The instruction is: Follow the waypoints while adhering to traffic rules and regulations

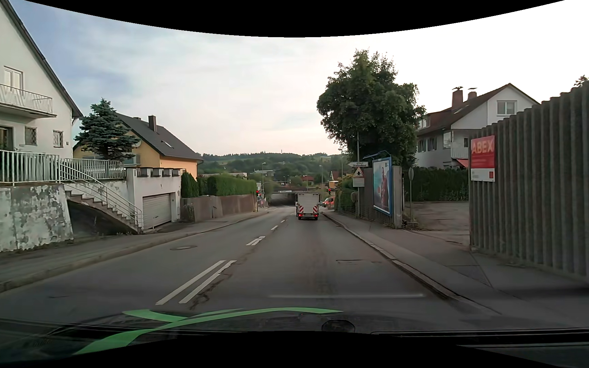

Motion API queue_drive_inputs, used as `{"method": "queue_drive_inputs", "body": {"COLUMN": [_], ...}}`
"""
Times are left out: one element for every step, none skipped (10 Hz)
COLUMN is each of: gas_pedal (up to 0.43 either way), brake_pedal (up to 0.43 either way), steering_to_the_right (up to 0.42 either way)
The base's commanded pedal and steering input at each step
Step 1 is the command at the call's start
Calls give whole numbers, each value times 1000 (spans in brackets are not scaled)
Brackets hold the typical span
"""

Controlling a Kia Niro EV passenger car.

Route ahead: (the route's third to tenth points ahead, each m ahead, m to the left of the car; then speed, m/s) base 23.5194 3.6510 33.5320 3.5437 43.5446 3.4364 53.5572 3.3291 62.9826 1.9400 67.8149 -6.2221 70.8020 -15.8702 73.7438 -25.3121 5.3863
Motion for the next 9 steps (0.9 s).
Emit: {"method": "queue_drive_inputs", "body": {"gas_pedal": [0,0,0,0,0,0,0,0,0], "brake_pedal": [207,207,207,207,207,213,213,213,213], "steering_to_the_right": [-7,-7,-7,-7,-7,-7,-8,-8,-7]}}
